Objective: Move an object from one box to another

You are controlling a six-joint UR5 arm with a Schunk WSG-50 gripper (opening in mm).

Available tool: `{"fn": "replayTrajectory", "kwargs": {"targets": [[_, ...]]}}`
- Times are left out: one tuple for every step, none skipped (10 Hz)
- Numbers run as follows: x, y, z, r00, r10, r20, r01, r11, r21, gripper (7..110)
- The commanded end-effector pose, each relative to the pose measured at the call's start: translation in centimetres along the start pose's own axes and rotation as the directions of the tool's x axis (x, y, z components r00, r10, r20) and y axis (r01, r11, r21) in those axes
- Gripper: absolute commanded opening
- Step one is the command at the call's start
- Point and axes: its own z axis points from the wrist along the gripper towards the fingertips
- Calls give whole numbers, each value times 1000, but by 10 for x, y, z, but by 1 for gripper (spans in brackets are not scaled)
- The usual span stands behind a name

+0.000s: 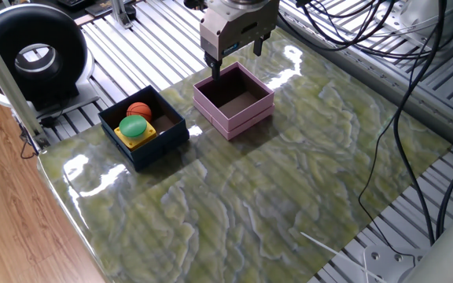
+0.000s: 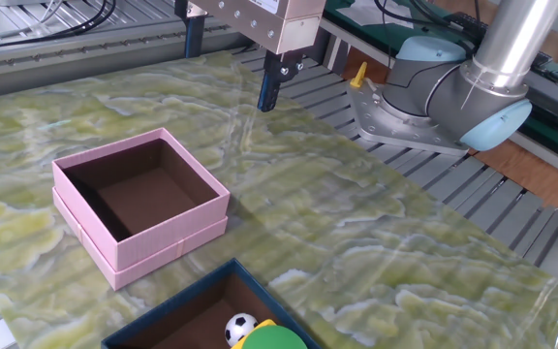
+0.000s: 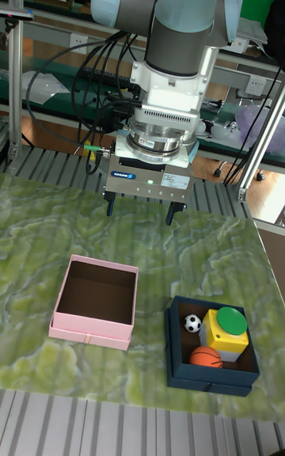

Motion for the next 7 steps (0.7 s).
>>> {"fn": "replayTrajectory", "kwargs": {"targets": [[-23,-7,-1,996,-19,91,15,999,40,107],[-23,-7,-1,996,-17,91,13,999,40,7],[-23,-7,-1,996,-17,91,13,999,42,7],[-23,-7,-1,996,-17,91,13,999,42,7],[-23,-7,-1,996,-14,89,10,999,45,7],[-23,-7,-1,996,-14,89,10,999,45,7],[-23,-7,-1,996,-14,88,10,999,45,7]]}}
